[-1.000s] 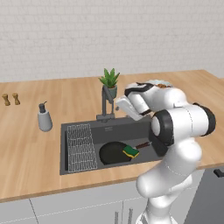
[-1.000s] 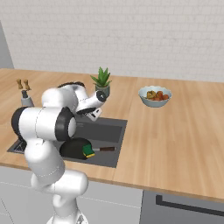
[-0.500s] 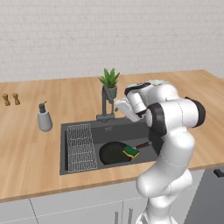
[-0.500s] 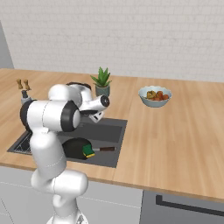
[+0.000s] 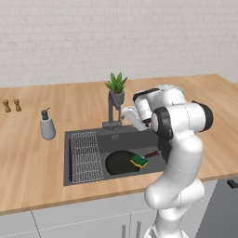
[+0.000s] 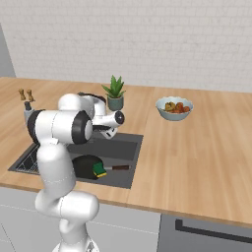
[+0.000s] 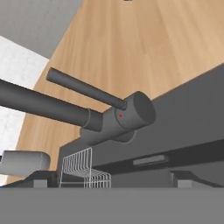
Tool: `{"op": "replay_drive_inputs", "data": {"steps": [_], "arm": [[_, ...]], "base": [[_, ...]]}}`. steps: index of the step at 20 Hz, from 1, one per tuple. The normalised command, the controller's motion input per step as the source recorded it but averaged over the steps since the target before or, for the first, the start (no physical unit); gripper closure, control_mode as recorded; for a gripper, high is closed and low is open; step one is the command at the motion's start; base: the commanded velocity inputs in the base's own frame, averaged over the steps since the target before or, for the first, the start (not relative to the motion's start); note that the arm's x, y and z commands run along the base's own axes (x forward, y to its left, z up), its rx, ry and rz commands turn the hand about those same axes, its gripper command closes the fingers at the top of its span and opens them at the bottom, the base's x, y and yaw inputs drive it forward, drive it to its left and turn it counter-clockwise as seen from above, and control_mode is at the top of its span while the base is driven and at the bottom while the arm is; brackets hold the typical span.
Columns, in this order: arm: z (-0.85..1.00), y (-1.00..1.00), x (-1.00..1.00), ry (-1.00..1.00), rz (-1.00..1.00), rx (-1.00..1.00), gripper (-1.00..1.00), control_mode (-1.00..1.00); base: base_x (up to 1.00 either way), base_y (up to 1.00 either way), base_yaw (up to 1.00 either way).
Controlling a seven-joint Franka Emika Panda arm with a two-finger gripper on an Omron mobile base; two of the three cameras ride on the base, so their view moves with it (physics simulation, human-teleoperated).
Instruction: Pick the pan and sponge and place them into the sink. Then turn on the water.
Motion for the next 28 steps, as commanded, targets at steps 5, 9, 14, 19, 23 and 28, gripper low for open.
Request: {"op": "replay_drive_inputs", "data": {"steps": [5, 9, 14, 19, 23, 28], "arm": [[-0.09, 0.03, 0.25, 0.00, 0.00, 0.03, -1.00, -1.00], [-0.25, 0.08, 0.29, 0.00, 0.00, 0.00, -1.00, -1.00], [-0.25, 0.03, 0.26, 0.00, 0.00, 0.00, -1.00, -1.00], [-0.09, 0.03, 0.27, 0.00, 0.00, 0.00, -1.00, -1.00], [-0.01, 0.02, 0.25, 0.00, 0.00, 0.02, -1.00, -1.00], [-0.14, 0.05, 0.24, 0.00, 0.00, 0.00, -1.00, -1.00]], "base": [[0.00, 0.00, 0.00], [0.00, 0.00, 0.00], [0.00, 0.00, 0.00], [0.00, 0.00, 0.00], [0.00, 0.00, 0.00], [0.00, 0.00, 0.00]]}}
